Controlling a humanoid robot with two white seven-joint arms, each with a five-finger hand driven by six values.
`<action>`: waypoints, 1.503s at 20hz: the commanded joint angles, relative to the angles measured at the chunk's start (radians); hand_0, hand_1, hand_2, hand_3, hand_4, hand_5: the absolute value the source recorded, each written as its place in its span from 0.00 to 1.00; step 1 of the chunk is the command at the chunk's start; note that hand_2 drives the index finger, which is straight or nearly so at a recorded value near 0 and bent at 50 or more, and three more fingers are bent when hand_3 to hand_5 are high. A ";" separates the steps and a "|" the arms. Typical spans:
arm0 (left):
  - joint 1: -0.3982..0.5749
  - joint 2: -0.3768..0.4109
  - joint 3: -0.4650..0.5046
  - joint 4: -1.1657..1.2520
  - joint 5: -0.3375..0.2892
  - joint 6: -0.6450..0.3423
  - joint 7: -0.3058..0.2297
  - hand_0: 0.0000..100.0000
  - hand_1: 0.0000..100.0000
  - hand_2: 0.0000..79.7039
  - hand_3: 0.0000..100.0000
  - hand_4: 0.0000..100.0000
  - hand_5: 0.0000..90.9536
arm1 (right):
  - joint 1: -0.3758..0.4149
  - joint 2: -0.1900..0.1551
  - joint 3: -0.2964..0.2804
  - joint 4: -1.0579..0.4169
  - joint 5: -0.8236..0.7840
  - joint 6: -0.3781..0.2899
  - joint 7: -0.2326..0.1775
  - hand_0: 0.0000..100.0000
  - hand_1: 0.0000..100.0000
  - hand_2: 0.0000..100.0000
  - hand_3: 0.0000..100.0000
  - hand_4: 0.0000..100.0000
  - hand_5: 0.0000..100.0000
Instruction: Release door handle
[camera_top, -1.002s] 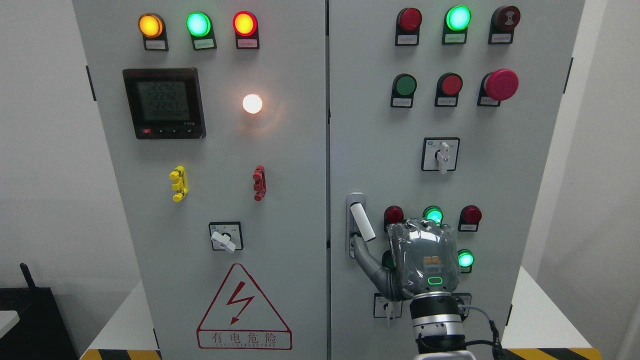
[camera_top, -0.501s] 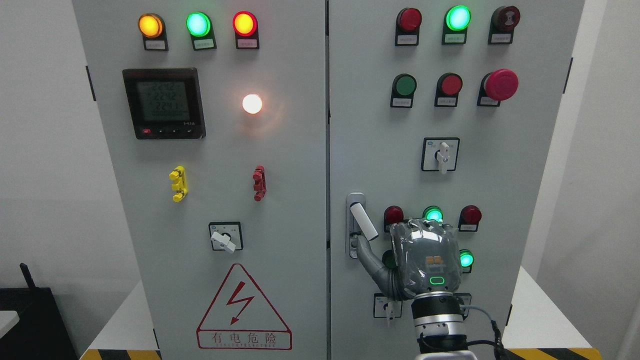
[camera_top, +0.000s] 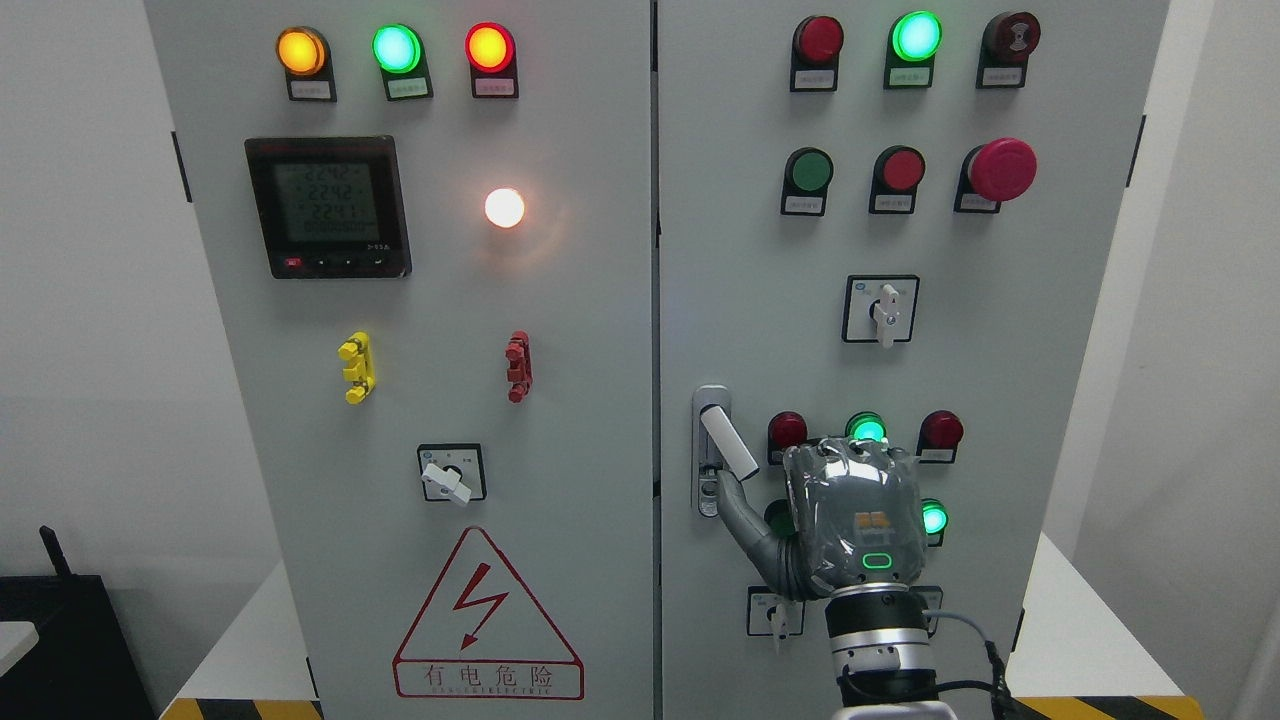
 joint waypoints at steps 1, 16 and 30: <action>-0.001 0.000 0.011 0.017 0.000 -0.001 0.001 0.12 0.39 0.00 0.00 0.00 0.00 | 0.000 -0.001 -0.005 -0.005 -0.001 0.000 0.005 0.39 0.03 0.97 1.00 1.00 0.96; 0.001 0.000 0.011 0.017 0.000 0.001 0.001 0.12 0.39 0.00 0.00 0.00 0.00 | 0.000 -0.006 -0.016 -0.017 -0.001 0.000 0.007 0.39 0.03 0.96 1.00 1.00 0.96; -0.001 0.000 0.011 0.017 0.000 -0.001 0.001 0.12 0.39 0.00 0.00 0.00 0.00 | 0.000 -0.010 -0.023 -0.016 -0.001 -0.002 0.007 0.39 0.04 0.96 1.00 1.00 0.96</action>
